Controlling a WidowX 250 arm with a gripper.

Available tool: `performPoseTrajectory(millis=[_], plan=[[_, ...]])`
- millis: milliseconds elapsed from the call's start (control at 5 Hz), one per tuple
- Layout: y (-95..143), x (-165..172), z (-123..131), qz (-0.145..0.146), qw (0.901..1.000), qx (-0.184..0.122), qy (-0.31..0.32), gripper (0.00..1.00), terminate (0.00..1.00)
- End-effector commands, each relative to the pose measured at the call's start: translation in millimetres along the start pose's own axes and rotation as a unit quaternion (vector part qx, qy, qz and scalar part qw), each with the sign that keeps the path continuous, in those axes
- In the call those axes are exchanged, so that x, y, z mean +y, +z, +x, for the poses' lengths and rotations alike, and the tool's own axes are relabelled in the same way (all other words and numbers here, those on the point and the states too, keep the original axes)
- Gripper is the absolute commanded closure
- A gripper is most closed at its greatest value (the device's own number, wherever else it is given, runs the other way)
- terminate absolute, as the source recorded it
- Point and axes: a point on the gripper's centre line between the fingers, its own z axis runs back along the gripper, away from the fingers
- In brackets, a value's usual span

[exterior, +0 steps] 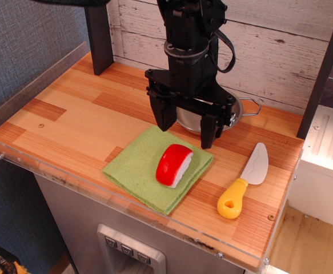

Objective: Move red object from green towel to left of bowl.

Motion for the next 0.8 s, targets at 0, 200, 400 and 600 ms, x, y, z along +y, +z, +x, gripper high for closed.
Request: performPoseTrajectory(millis=[0, 200, 400, 600], plan=[[0.0, 0.0, 0.0, 0.0, 1.0, 0.0, 0.0, 0.0, 0.0], [-12.7, 11.8, -16.2, 0.016, 0.9988, -0.003, 0.046, 0.0, 0.0], [-25.7, 15.5, -20.1, 0.016, 0.9984, 0.007, 0.054, 0.0, 0.0], [-38.9, 14.0, -17.6, 0.03, 0.9982, 0.015, 0.049, 0.0, 0.0]])
